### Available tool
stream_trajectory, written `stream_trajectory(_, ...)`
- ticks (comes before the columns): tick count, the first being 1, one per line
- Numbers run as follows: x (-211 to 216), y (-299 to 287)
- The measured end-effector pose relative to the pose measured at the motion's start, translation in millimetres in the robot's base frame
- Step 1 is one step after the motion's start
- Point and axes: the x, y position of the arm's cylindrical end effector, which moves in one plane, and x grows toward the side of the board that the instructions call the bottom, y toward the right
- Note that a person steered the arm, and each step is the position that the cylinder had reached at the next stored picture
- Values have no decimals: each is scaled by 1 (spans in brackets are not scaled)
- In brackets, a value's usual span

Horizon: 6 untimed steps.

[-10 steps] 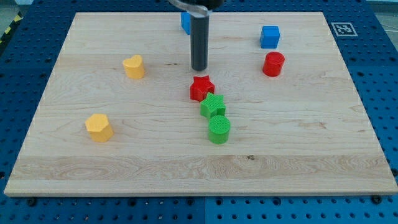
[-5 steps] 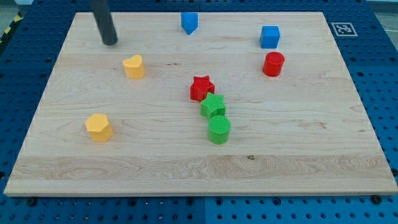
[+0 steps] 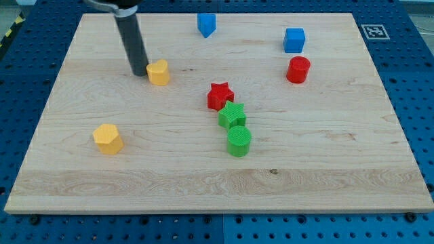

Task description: Place the yellow heart above the red star

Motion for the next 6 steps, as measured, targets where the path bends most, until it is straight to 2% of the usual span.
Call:
stream_trajectory(5,35,26)
stream_trajectory(6,32,57)
